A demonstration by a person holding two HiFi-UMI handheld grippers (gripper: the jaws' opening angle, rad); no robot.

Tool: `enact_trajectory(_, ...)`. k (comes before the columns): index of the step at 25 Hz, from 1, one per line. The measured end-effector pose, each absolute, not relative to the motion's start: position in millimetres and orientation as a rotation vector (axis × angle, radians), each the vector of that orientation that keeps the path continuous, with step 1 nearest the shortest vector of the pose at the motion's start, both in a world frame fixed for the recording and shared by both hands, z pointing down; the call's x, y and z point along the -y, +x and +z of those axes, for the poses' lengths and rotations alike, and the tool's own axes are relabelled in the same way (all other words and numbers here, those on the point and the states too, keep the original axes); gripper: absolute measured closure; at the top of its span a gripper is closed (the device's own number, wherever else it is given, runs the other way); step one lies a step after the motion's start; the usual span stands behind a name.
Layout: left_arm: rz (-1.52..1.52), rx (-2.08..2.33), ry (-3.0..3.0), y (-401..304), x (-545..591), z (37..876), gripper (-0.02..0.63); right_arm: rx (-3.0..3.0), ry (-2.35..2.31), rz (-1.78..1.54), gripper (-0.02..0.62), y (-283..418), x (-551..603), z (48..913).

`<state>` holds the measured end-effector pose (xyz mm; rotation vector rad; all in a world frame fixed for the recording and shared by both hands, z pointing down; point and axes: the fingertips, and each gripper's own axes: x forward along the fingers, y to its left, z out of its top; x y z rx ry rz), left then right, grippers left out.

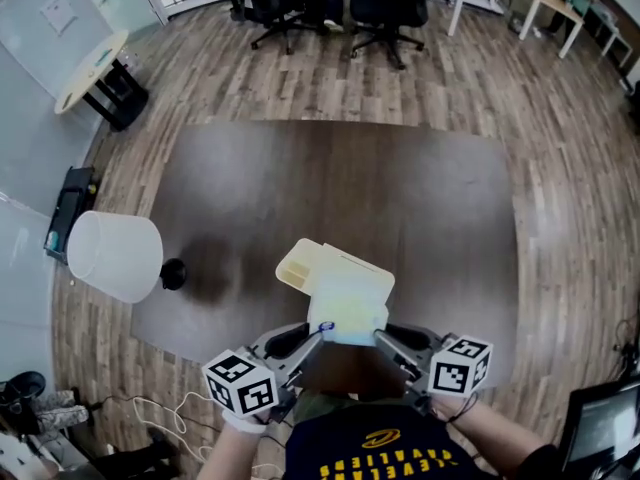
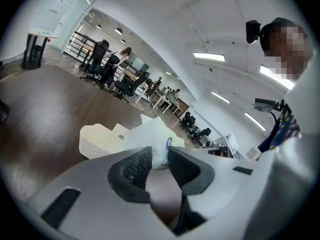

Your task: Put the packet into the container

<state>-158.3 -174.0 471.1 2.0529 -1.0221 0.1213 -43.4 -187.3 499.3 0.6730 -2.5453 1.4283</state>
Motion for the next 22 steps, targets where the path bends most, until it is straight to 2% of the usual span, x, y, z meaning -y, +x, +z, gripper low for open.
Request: enact_trajectory(22, 0.331, 0.762, 2.057, -162, 244, 515, 0.5, 2.406, 0.97, 1.539, 0.499, -47, 228, 541)
